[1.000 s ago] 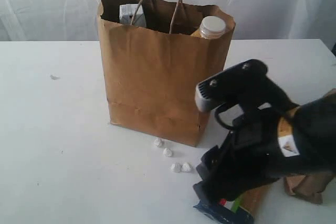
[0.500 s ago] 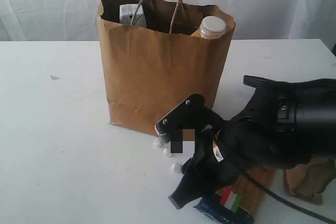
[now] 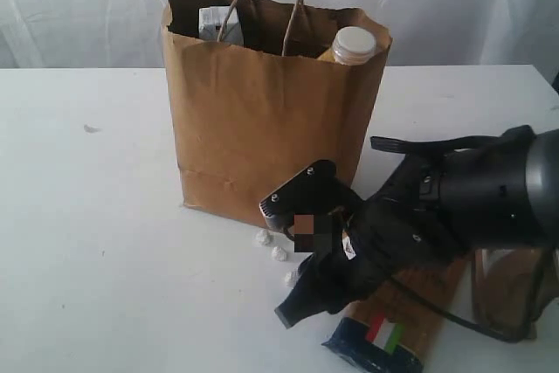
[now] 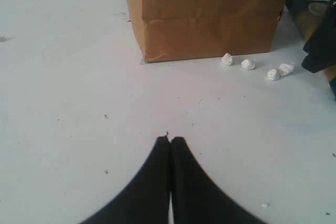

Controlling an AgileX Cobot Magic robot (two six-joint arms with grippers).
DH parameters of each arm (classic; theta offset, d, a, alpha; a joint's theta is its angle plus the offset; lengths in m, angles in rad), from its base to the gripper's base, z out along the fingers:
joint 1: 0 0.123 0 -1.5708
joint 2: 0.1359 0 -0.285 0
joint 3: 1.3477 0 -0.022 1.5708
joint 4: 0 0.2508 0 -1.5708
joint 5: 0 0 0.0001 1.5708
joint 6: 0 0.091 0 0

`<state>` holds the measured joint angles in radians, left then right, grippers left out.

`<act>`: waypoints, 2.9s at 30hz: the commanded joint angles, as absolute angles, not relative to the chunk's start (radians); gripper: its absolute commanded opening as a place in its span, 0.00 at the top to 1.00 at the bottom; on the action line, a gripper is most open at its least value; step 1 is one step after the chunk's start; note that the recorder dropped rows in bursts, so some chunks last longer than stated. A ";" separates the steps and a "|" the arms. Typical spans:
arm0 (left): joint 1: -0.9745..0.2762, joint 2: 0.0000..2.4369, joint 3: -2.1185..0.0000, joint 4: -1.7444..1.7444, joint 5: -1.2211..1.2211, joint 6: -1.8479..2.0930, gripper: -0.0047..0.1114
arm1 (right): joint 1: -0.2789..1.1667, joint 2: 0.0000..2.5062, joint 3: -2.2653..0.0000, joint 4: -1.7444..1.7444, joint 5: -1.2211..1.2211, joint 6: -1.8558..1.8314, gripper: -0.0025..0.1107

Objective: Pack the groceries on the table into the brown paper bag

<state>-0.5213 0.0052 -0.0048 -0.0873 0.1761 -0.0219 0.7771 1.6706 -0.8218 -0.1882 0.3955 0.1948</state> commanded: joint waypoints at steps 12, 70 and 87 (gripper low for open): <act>-0.521 0.000 0.000 -0.095 0.175 -0.022 0.96 | 0.725 1.770 -0.929 -0.188 0.424 0.193 0.64; -0.521 0.000 0.000 -0.095 0.175 -0.022 0.96 | 0.732 1.701 -0.877 0.010 0.460 0.088 0.93; -0.521 0.000 0.000 -0.095 0.175 -0.022 0.96 | 0.738 1.394 -0.740 0.149 0.557 0.112 0.93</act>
<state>-0.5213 0.0052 -0.0048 -0.0873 0.1761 -0.0219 0.7376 1.4315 -0.7562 0.1192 0.5533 0.1087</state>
